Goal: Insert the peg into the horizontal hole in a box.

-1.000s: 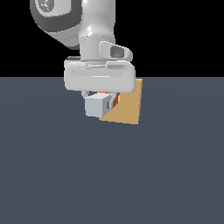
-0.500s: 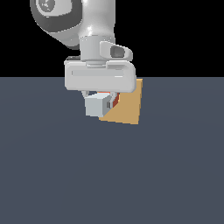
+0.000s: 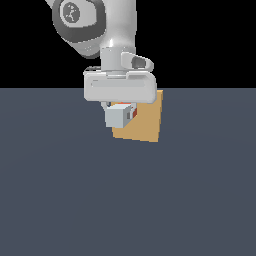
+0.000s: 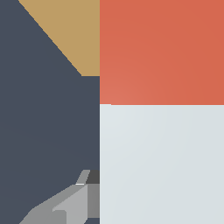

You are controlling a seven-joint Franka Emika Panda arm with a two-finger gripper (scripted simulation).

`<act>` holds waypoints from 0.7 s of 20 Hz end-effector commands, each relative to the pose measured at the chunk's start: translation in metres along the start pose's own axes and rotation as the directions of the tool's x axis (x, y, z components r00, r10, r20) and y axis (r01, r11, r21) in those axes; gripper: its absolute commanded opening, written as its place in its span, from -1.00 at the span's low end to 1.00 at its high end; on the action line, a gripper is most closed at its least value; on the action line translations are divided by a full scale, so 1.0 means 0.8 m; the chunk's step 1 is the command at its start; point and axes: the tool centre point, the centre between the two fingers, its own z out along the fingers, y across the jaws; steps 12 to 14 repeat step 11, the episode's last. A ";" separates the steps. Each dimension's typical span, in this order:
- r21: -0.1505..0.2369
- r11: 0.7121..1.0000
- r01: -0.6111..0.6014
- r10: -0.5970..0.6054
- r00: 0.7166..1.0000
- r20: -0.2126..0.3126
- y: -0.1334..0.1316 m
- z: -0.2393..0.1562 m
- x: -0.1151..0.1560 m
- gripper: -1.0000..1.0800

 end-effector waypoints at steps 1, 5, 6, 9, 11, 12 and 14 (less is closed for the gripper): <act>-0.006 1.000 0.003 -0.003 1.000 -0.003 0.000 -0.004 0.028 -1.00; -0.006 1.000 0.003 -0.003 1.000 -0.004 0.001 -0.004 0.057 -1.00; -0.007 1.000 0.003 -0.003 1.000 -0.004 0.001 -0.005 0.062 -1.00; -0.007 1.000 0.003 -0.003 1.000 -0.004 0.002 -0.005 0.071 -1.00; -0.007 1.000 0.003 -0.003 1.000 -0.004 0.002 -0.005 0.072 -1.00; -0.007 1.000 0.003 -0.003 1.000 -0.004 0.002 -0.005 0.072 -1.00; -0.007 1.000 0.003 -0.003 1.000 -0.004 0.002 -0.005 0.072 -1.00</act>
